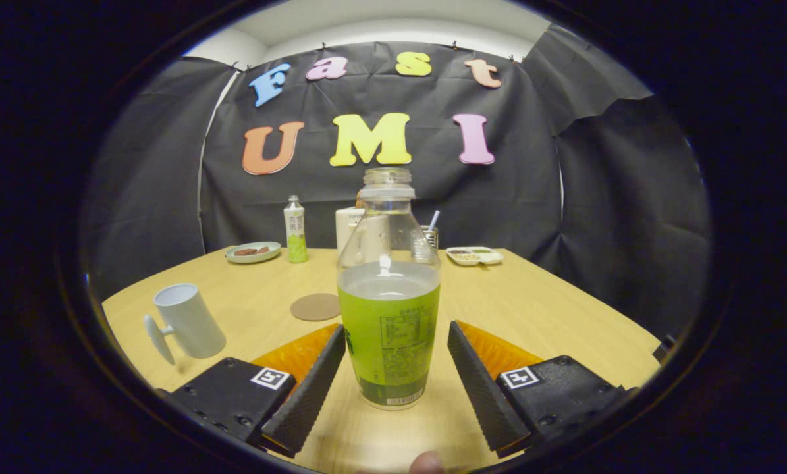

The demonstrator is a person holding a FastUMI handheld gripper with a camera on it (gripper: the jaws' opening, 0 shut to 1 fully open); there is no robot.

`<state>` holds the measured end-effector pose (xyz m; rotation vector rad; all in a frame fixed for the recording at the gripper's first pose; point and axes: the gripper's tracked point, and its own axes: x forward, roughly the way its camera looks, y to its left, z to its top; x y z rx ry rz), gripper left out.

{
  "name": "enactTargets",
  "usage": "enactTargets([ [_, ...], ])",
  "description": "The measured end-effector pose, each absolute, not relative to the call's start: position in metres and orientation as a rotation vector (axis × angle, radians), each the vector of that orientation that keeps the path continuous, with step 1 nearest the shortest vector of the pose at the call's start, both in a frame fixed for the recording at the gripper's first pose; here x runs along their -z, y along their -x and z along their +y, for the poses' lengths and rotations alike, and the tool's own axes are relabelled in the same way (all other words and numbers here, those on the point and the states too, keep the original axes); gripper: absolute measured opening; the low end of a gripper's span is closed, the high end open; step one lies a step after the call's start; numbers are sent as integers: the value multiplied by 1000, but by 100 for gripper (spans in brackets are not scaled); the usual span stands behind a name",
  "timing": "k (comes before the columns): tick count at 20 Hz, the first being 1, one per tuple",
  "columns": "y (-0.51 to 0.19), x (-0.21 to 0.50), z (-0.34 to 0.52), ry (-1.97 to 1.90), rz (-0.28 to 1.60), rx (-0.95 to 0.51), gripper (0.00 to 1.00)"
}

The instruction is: Take the bottle from table, then pour the juice into the cup, finally place the bottle on the coaster

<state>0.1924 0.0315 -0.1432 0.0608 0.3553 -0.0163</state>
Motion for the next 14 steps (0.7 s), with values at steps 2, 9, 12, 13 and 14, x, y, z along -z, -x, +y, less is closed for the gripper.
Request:
enactTargets([
  [2,-197,143,29,-60,362,29,97],
  [9,-206,137,44,8,386,24,79],
  [12,-209,117,62,100,352,-26,76],
  [13,-212,112,67,145,343,-40,76],
  [14,-214,104,72,196,330,-54,75],
])
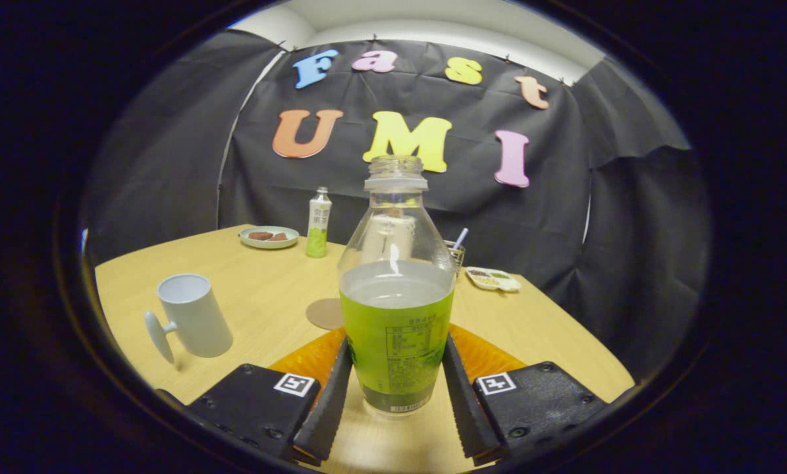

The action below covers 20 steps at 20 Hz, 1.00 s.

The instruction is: Take the bottle from table, then pour the juice into the cup, finally place the bottle on the coaster

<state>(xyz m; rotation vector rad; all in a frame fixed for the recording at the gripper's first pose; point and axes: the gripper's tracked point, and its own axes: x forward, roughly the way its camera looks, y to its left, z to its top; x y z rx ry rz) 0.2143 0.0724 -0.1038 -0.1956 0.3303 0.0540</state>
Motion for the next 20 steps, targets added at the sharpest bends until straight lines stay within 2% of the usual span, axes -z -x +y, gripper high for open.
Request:
enactTargets([
  [11,-244,68,132,691,212,-158,73],
  [20,-268,65,143,1069,156,-148,74],
])
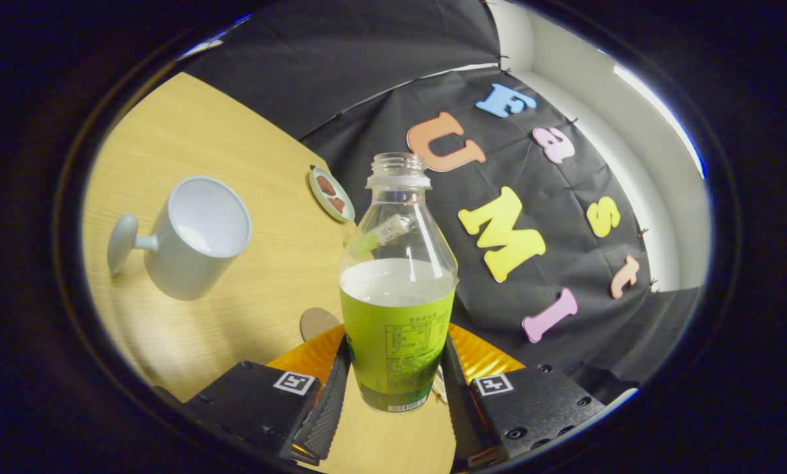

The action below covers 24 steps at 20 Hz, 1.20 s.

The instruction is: Take the bottle from table, then pour the juice into the cup, finally place the bottle on the coaster

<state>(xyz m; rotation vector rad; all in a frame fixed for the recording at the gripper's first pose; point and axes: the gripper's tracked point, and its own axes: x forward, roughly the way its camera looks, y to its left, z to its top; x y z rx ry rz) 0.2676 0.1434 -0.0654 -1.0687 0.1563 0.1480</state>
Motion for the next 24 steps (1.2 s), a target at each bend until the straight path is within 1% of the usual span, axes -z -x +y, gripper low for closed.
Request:
enactTargets([
  [5,-263,67,151,1295,83,-137,74],
  [9,-270,68,150,1380,61,-122,73],
  [13,-267,57,156,1502,-8,-88,74],
  [24,-267,37,157,1677,-71,-65,73],
])
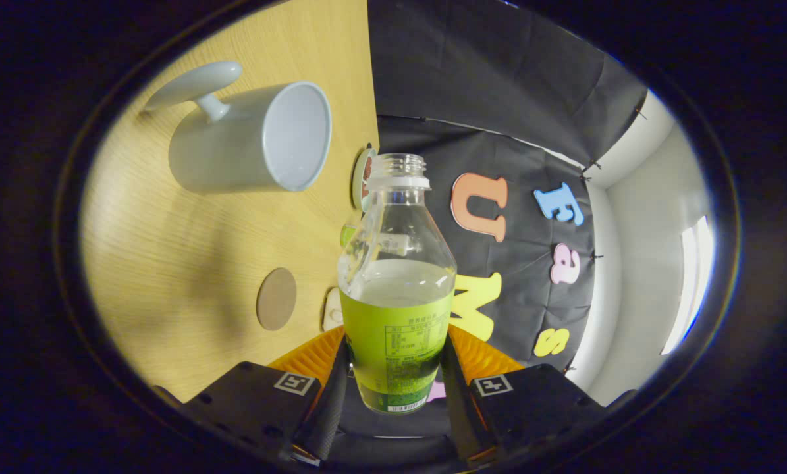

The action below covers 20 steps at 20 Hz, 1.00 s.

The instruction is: Take the bottle from table, then pour the juice into the cup, finally place the bottle on the coaster

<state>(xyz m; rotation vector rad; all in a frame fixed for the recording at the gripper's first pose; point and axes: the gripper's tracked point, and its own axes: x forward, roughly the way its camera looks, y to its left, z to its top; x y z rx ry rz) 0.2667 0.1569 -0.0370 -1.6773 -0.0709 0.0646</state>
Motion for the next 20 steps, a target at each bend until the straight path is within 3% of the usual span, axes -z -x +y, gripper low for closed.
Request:
enactTargets([
  [20,-263,18,167,1843,-113,-46,73],
])
